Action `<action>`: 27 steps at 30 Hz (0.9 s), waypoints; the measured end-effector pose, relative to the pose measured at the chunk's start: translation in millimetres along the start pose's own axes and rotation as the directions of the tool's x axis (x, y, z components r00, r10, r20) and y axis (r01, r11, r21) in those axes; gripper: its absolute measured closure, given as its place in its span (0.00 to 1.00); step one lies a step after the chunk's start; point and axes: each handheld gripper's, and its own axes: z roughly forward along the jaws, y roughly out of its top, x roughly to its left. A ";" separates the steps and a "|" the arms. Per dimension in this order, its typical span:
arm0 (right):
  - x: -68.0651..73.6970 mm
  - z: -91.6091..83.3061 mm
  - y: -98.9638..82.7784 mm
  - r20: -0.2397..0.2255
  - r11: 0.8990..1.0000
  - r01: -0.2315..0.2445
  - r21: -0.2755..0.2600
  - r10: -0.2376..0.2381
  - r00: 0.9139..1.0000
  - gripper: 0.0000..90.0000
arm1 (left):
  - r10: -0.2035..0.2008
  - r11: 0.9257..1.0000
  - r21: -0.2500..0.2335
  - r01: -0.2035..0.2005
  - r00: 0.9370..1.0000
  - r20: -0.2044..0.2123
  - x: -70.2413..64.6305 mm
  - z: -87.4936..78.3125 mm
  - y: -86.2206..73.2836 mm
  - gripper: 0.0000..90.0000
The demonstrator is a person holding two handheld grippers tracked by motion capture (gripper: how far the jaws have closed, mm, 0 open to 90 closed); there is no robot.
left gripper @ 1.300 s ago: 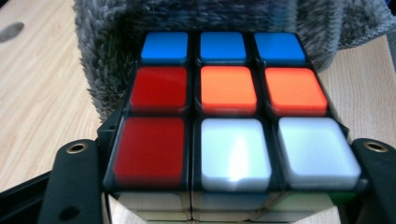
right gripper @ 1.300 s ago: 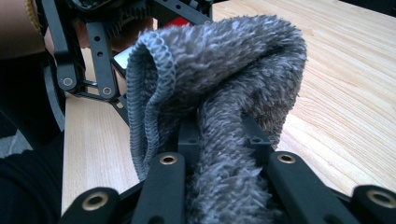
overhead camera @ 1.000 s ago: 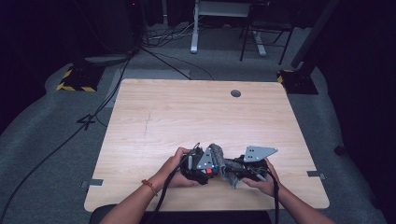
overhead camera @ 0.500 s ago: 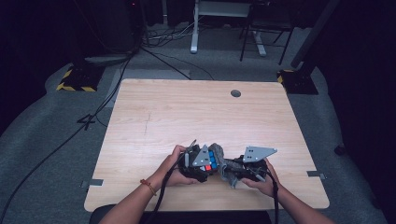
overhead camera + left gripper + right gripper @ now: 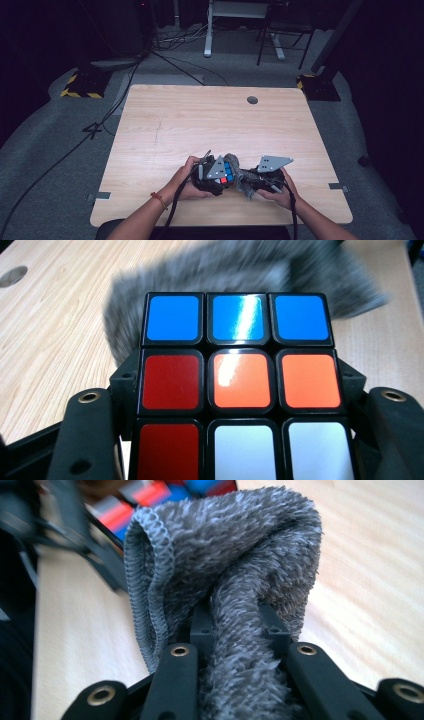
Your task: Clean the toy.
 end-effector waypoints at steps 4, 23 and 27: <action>10.1 -6.1 8.0 0.017 0.998 0.055 -0.027 -0.055 0.998 0.84 | -0.008 1.000 0.011 0.008 1.000 0.004 -0.4 3.0 -0.2 0.37; -2.7 -1.1 2.7 0.025 1.000 0.007 0.008 -0.007 1.000 0.84 | 0.005 1.000 0.002 -0.005 1.000 -0.021 0.9 -2.5 2.6 0.37; -9.8 2.8 -6.1 0.010 0.998 -0.038 0.047 0.037 0.999 0.83 | 0.000 0.999 -0.051 -0.001 1.000 -0.029 2.1 -11.6 3.2 0.37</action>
